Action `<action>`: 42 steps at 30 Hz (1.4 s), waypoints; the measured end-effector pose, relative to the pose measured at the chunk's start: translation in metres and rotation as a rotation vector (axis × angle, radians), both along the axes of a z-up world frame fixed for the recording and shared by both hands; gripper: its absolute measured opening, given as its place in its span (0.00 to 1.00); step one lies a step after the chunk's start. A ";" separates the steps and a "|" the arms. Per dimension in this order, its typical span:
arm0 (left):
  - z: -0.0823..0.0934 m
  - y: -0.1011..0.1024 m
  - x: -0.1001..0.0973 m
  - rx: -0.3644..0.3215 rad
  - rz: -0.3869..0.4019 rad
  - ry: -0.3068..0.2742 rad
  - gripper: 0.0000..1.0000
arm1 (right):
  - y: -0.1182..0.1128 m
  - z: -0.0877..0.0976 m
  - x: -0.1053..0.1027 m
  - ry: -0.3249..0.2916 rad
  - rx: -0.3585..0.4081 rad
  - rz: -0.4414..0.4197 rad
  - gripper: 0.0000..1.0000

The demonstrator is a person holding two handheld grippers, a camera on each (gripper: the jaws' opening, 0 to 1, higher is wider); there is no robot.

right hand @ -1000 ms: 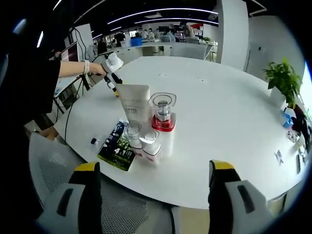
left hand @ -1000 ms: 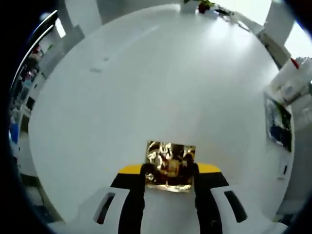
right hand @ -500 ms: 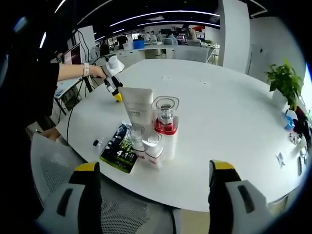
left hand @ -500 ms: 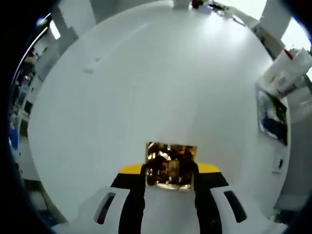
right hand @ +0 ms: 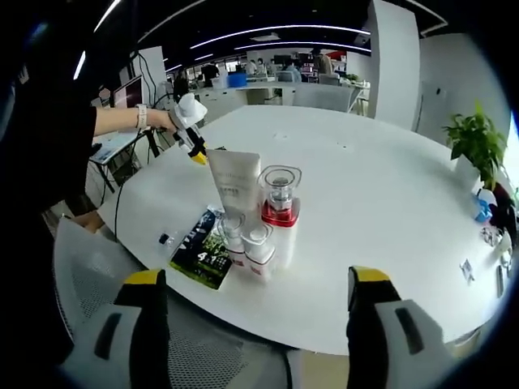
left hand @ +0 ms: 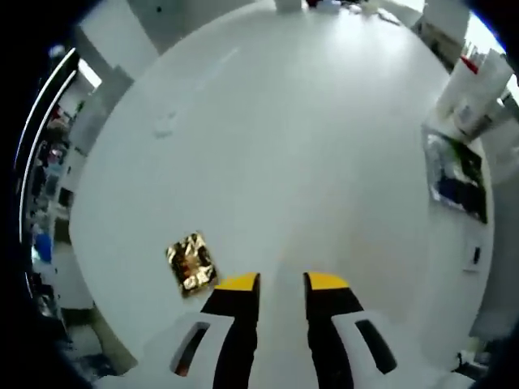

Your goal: Arrange the skincare products in the storage area until every visible bottle or jar stands upright without overlapping.

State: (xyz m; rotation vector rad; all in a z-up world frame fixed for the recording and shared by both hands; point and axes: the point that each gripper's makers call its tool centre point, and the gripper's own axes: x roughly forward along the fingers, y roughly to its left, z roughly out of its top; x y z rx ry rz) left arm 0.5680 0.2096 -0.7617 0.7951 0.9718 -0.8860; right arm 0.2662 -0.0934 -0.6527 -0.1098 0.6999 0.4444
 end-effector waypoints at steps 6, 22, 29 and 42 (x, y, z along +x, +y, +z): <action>0.005 0.013 0.036 -0.087 0.182 -0.042 0.37 | -0.005 -0.003 -0.002 0.019 -0.003 -0.029 0.93; -0.019 0.028 0.080 -0.158 0.319 -0.058 0.47 | -0.014 -0.009 0.009 0.079 -0.022 -0.071 0.93; -0.026 0.032 0.081 -0.207 0.366 -0.023 0.48 | -0.012 -0.011 0.012 0.094 -0.025 -0.063 0.92; -0.027 0.035 0.078 -0.251 0.380 0.034 0.47 | -0.007 -0.014 0.016 0.103 -0.021 -0.051 0.92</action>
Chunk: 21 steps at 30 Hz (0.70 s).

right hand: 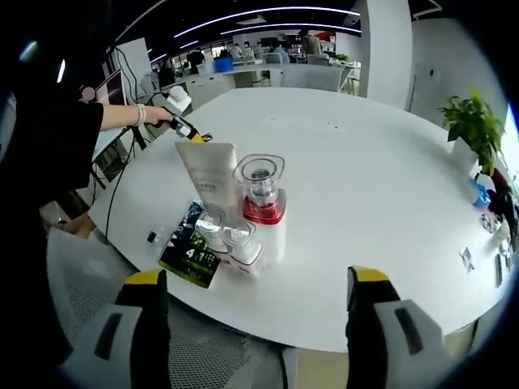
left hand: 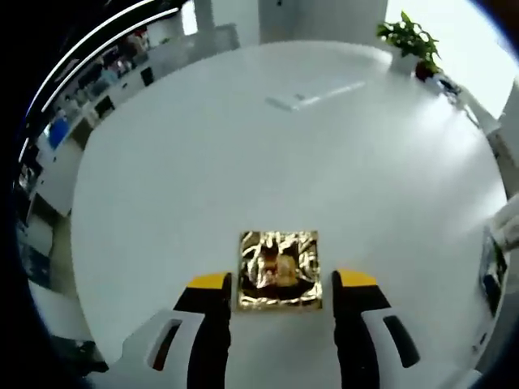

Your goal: Arrange the skincare products in the storage area until every visible bottle or jar stands upright without overlapping.

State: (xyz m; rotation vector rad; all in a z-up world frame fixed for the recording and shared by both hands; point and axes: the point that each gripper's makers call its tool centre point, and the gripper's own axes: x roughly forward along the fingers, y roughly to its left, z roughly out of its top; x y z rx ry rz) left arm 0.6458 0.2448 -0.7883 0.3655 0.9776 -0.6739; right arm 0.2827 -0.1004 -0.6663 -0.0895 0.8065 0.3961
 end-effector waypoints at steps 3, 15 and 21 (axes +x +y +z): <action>0.000 0.002 0.002 -0.004 0.000 -0.002 0.46 | 0.002 0.004 0.002 -0.012 0.023 -0.011 0.94; 0.000 0.008 0.009 -0.005 0.009 -0.004 0.36 | 0.012 0.001 0.006 -0.005 0.079 0.000 0.93; 0.001 0.006 0.007 -0.011 0.013 -0.015 0.36 | 0.014 0.000 0.007 0.001 0.079 0.010 0.93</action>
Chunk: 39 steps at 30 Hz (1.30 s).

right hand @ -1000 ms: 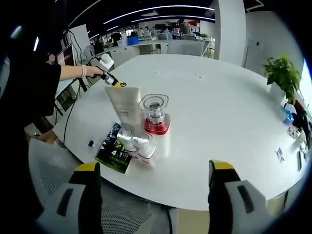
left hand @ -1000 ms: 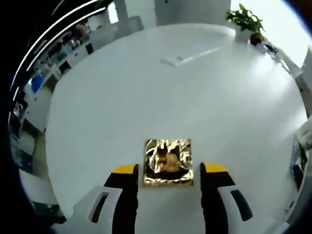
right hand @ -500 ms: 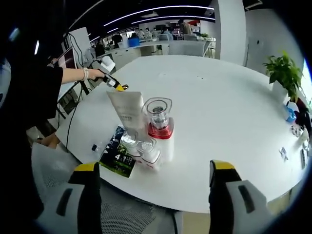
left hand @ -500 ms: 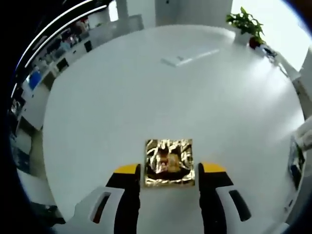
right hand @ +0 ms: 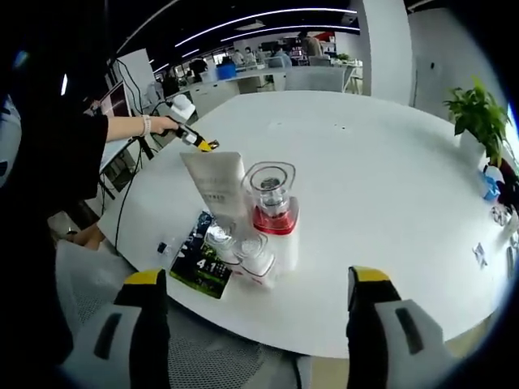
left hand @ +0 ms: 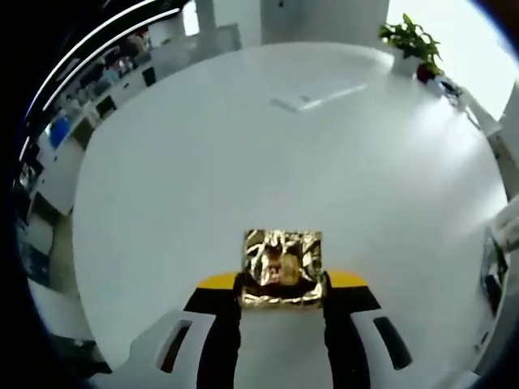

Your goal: Arrange the skincare products in the storage area until every visible bottle or jar stands upright without overlapping.

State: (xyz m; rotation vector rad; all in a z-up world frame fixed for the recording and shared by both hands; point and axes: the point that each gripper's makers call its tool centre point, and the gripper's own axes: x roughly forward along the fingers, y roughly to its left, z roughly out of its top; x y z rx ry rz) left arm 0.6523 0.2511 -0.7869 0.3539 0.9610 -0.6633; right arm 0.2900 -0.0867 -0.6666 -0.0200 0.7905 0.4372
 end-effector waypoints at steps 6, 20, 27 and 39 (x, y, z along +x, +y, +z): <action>0.001 -0.002 -0.002 0.006 -0.024 -0.011 0.34 | 0.002 -0.001 0.000 0.006 -0.001 0.005 0.92; 0.007 0.009 0.015 0.091 -0.060 -0.069 0.33 | 0.001 -0.003 0.001 0.014 -0.013 0.010 0.92; 0.000 0.014 0.019 0.016 0.024 -0.018 0.42 | 0.001 0.000 0.004 0.010 -0.016 0.005 0.92; 0.000 0.018 0.021 0.018 -0.012 0.025 0.37 | 0.006 -0.002 0.009 0.017 -0.019 0.017 0.92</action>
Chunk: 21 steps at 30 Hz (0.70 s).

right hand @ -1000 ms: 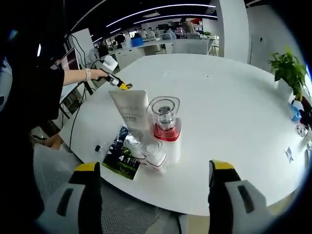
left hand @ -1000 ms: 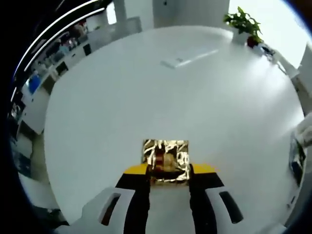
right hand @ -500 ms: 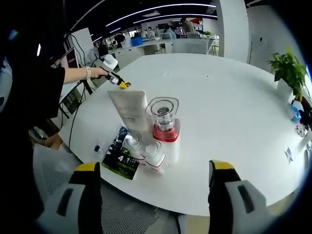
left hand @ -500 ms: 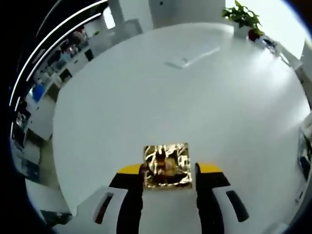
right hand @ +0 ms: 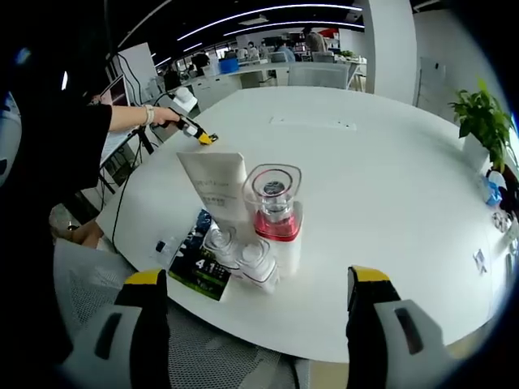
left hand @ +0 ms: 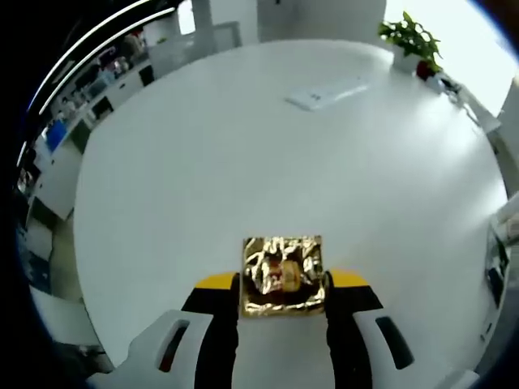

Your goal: Arrange the skincare products in the storage area until every visible bottle or jar stands upright without overlapping.

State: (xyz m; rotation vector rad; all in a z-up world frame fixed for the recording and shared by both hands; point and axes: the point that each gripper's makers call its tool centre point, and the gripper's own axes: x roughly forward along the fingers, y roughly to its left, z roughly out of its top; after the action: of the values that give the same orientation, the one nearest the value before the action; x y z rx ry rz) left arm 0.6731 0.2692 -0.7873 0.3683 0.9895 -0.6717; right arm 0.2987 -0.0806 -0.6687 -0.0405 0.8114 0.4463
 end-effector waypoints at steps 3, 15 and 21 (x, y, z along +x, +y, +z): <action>0.000 0.000 0.000 0.000 0.012 -0.005 0.36 | 0.002 0.000 0.000 -0.001 0.003 0.003 0.92; 0.000 -0.009 -0.015 0.022 -0.037 0.020 0.36 | 0.002 0.001 -0.001 -0.004 0.007 0.004 0.92; 0.006 -0.016 -0.021 0.038 -0.081 0.004 0.36 | 0.005 0.002 0.000 -0.013 0.014 0.018 0.92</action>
State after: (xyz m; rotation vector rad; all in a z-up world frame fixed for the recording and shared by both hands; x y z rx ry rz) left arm 0.6519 0.2534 -0.7818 0.4420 0.9968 -0.7275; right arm 0.2991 -0.0755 -0.6666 -0.0378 0.7960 0.4679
